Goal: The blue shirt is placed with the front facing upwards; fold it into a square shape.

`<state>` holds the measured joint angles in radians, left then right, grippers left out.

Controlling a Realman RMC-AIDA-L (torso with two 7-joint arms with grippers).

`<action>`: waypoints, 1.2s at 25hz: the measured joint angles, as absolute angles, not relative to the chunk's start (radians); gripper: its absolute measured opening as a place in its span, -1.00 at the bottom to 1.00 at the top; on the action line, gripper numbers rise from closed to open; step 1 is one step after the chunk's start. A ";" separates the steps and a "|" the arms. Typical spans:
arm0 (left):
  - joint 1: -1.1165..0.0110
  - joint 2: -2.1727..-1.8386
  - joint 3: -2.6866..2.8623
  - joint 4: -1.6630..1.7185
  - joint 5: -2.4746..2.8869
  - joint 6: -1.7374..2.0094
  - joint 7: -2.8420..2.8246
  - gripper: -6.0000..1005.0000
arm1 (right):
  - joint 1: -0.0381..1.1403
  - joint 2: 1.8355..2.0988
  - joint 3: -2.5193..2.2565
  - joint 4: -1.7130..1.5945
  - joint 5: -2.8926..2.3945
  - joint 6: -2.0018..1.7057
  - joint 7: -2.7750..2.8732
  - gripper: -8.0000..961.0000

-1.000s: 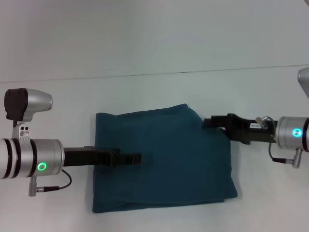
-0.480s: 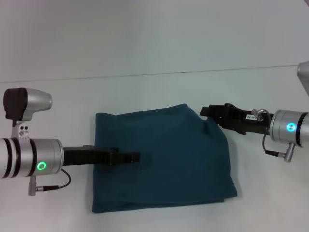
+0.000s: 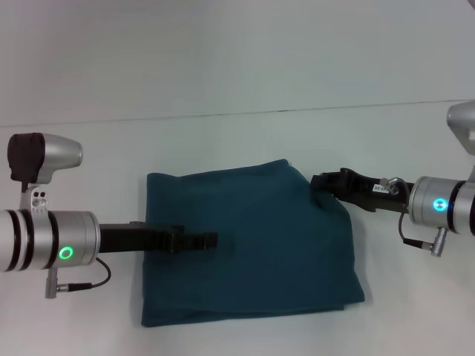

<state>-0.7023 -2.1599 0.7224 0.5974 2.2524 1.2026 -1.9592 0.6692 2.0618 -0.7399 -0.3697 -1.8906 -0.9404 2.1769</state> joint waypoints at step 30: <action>-0.704 -2.161 0.724 0.596 2.245 1.189 -1.960 0.74 | 0.702 2.075 -0.740 -0.427 -1.781 -0.994 1.895 -0.84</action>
